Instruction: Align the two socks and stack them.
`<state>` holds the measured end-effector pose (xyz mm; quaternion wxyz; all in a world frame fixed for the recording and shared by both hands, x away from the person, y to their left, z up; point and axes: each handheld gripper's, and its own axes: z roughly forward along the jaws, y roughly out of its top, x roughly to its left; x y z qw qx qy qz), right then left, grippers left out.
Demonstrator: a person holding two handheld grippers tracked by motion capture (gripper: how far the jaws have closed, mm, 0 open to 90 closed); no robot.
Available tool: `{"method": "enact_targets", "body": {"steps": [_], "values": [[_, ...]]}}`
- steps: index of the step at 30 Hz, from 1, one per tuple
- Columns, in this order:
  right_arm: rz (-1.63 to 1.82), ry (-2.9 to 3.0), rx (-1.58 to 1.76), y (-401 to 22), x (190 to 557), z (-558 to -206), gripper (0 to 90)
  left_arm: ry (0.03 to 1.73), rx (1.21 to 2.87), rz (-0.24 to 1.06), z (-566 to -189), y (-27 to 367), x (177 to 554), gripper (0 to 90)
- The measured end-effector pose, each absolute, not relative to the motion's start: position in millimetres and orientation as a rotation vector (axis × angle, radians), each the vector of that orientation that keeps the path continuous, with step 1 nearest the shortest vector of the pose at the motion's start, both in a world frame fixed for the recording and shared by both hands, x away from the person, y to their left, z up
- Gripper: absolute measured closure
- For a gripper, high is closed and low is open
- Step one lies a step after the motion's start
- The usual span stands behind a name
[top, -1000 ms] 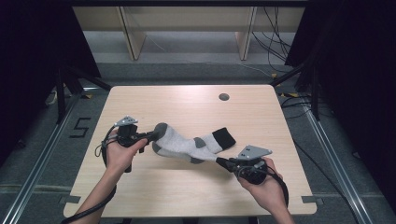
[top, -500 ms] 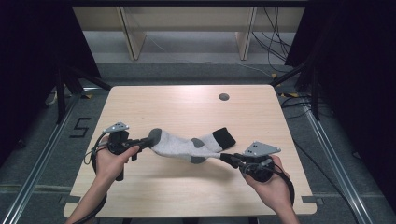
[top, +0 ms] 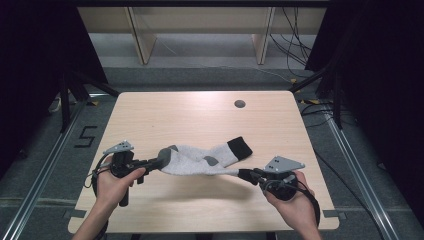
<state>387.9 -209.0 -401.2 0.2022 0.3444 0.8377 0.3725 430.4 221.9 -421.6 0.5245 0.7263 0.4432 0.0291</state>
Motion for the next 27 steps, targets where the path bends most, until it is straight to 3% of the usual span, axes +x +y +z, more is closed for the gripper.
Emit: {"method": "enact_targets", "body": {"steps": [8, 15, 27], "values": [[1.017, 2.337, 0.973, -211, 391, -404, 80.7, 1.060, 1.759, 0.057, -424, 221, 429, 80.4], [1.015, 2.335, 0.956, -211, 394, -399, 80.6, 1.037, 1.790, 0.140, -424, 218, 429, 76.5], [1.012, 2.360, 0.949, -205, 394, -387, 80.6, 1.018, 1.840, 0.196, -407, 210, 422, 82.7]]}}
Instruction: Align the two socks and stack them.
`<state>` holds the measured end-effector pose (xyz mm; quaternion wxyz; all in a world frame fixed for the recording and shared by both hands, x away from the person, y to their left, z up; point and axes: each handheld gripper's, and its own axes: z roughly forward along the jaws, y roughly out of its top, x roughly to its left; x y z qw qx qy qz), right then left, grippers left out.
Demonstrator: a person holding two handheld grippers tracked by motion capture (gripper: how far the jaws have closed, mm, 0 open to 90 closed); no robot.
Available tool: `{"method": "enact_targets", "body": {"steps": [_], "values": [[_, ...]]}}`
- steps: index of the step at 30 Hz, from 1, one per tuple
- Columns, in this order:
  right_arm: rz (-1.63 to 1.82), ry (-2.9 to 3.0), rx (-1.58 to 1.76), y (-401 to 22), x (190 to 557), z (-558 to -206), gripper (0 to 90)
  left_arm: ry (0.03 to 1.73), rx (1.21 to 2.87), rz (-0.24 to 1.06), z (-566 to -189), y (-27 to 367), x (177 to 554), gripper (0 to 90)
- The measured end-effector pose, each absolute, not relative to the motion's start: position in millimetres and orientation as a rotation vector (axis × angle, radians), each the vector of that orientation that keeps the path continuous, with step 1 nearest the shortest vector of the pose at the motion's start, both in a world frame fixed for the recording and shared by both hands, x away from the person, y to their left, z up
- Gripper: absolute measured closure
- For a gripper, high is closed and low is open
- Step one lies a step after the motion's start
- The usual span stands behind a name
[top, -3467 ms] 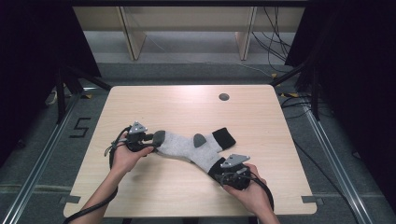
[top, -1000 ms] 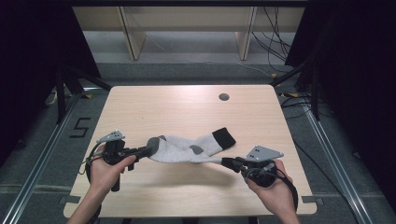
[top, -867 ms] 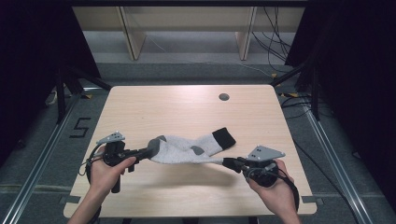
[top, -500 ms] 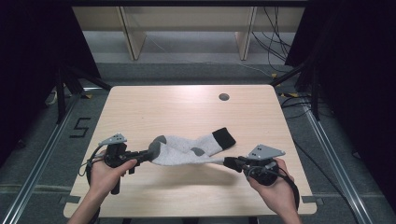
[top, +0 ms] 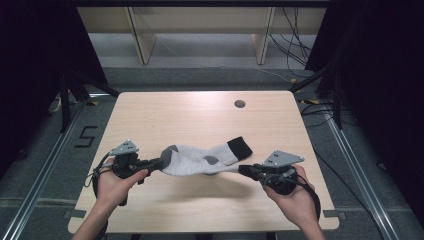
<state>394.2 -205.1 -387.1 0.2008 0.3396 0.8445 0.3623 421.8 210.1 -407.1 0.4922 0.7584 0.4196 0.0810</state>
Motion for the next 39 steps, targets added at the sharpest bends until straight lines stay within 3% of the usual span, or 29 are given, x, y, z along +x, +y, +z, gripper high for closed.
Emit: {"method": "enact_targets", "body": {"steps": [9, 15, 27, 32, 39], "values": [[0.971, 2.462, 0.958, -201, 406, -384, 80.6, 1.143, 1.828, 0.144, -405, 214, 436, 83.5], [0.886, 2.564, 1.041, -195, 467, -382, 80.5, 1.278, 1.894, 0.134, -403, 207, 489, 83.4], [0.807, 2.587, 1.201, -194, 528, -393, 80.3, 1.393, 1.880, 0.090, -415, 199, 534, 82.8], [0.812, 2.558, 1.191, -196, 528, -388, 80.4, 1.358, 1.856, 0.102, -407, 197, 525, 83.5], [0.856, 2.574, 1.069, -196, 485, -368, 80.5, 1.261, 1.840, 0.139, -387, 209, 478, 83.4]]}}
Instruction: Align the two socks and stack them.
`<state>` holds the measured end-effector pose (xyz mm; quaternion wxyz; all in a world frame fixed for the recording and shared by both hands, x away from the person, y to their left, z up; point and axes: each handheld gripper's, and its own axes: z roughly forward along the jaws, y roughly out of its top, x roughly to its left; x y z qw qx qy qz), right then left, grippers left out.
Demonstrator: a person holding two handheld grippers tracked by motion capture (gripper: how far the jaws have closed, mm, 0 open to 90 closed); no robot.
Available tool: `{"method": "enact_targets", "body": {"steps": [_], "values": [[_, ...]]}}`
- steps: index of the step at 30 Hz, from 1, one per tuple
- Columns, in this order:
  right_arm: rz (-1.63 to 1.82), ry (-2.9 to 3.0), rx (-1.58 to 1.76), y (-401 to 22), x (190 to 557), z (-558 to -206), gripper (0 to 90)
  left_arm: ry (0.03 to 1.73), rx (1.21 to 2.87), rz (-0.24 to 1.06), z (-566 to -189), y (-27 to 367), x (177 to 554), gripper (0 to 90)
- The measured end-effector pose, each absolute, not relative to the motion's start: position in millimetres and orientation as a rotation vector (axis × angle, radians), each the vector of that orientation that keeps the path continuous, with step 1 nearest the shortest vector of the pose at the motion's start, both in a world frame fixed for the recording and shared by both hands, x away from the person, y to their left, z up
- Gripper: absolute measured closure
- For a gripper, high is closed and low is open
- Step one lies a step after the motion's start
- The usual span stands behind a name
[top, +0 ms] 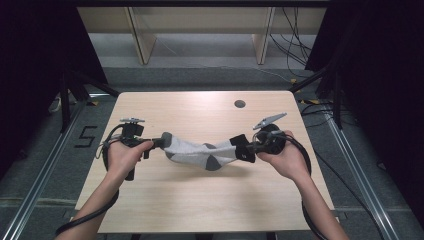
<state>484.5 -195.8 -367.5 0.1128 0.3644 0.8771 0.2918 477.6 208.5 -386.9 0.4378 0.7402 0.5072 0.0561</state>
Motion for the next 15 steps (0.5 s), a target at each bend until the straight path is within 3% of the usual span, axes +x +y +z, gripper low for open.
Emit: {"method": "enact_targets", "body": {"steps": [7, 11, 15], "values": [[0.841, 2.661, 0.990, -196, 448, -370, 80.5, 1.240, 1.879, 0.099, -396, 214, 439, 82.9], [0.761, 2.708, 1.057, -192, 458, -378, 80.4, 1.259, 1.925, 0.080, -405, 209, 452, 82.7], [0.710, 2.719, 1.101, -190, 490, -382, 80.2, 1.321, 1.947, 0.100, -403, 200, 485, 81.4]]}}
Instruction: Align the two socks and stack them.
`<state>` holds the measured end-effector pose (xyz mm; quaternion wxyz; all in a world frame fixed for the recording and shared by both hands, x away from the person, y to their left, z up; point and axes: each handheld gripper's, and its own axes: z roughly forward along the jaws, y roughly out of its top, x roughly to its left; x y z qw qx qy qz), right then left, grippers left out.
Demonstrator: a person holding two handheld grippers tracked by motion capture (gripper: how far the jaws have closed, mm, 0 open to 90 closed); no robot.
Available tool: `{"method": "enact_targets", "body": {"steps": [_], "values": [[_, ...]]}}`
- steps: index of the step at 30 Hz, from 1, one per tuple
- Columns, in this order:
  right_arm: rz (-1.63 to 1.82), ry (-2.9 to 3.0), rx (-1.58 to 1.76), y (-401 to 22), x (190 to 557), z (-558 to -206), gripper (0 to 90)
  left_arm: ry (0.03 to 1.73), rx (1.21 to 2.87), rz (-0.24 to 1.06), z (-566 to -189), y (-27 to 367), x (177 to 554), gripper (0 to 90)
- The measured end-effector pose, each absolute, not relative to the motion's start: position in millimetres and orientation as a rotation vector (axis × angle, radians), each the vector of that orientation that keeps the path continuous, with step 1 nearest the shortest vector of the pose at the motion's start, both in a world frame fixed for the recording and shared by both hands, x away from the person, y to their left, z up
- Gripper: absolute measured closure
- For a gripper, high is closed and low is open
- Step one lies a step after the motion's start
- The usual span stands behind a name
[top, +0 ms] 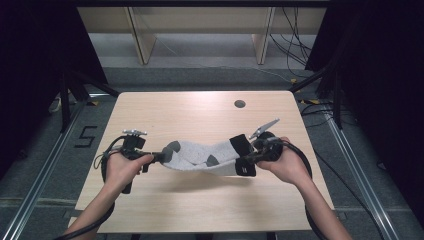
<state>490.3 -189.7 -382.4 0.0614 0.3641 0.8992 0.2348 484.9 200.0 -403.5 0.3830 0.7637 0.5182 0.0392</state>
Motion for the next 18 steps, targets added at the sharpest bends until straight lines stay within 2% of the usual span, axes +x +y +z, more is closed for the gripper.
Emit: {"method": "enact_targets", "body": {"steps": [7, 12, 18], "values": [[0.643, 2.695, 1.175, -184, 539, -386, 80.0, 1.416, 1.924, 0.095, -403, 190, 538, 82.4], [0.649, 2.630, 1.185, -189, 561, -389, 79.7, 1.491, 1.879, 0.102, -415, 187, 562, 82.6], [0.578, 2.475, 1.198, -185, 581, -397, 78.3, 1.519, 1.858, 0.196, -428, 178, 575, 75.6]]}}
